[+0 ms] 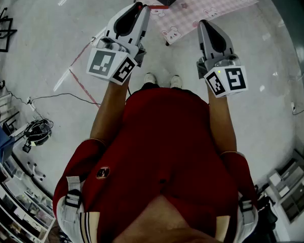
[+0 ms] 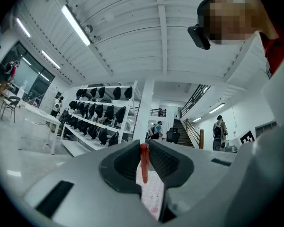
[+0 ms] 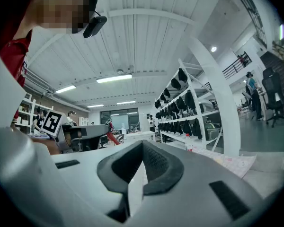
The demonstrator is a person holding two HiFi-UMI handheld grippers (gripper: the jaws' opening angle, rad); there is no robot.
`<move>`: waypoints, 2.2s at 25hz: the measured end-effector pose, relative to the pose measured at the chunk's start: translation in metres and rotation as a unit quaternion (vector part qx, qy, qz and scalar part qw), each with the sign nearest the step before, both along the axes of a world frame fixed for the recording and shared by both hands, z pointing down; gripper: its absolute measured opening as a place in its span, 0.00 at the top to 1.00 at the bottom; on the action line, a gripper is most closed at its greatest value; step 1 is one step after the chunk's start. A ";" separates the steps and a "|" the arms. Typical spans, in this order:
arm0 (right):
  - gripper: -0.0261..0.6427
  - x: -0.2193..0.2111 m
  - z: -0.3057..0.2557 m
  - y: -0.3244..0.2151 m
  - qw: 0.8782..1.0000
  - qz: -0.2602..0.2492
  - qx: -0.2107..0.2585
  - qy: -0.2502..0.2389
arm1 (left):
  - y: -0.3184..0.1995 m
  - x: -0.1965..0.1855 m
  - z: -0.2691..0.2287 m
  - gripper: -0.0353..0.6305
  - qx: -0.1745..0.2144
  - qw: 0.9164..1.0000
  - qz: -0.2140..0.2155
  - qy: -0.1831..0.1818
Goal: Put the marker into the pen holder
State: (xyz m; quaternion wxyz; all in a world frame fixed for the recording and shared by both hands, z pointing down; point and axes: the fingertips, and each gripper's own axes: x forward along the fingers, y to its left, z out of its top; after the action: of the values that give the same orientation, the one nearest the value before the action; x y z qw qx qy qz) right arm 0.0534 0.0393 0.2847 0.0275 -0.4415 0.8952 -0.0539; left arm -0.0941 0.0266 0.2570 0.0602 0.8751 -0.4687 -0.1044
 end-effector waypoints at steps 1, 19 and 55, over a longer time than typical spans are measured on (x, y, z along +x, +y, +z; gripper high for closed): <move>0.96 -0.002 0.001 -0.001 1.000 0.000 0.000 0.000 | -0.001 -0.002 0.001 0.85 0.000 1.000 0.000 0.000; 0.96 -0.030 -0.004 -0.005 1.000 0.030 0.006 -0.004 | -0.011 -0.034 0.002 0.85 0.007 1.000 0.023 0.009; 0.96 -0.011 0.015 -0.102 1.000 0.006 0.008 0.004 | -0.100 -0.017 0.031 0.85 -0.016 1.000 -0.007 -0.016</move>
State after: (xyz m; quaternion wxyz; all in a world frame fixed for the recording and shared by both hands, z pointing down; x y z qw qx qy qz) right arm 0.0420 -0.0623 0.3000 0.0279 -0.4470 0.8930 -0.0447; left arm -0.1114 -0.0734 0.2885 0.0657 0.8721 -0.4776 -0.0838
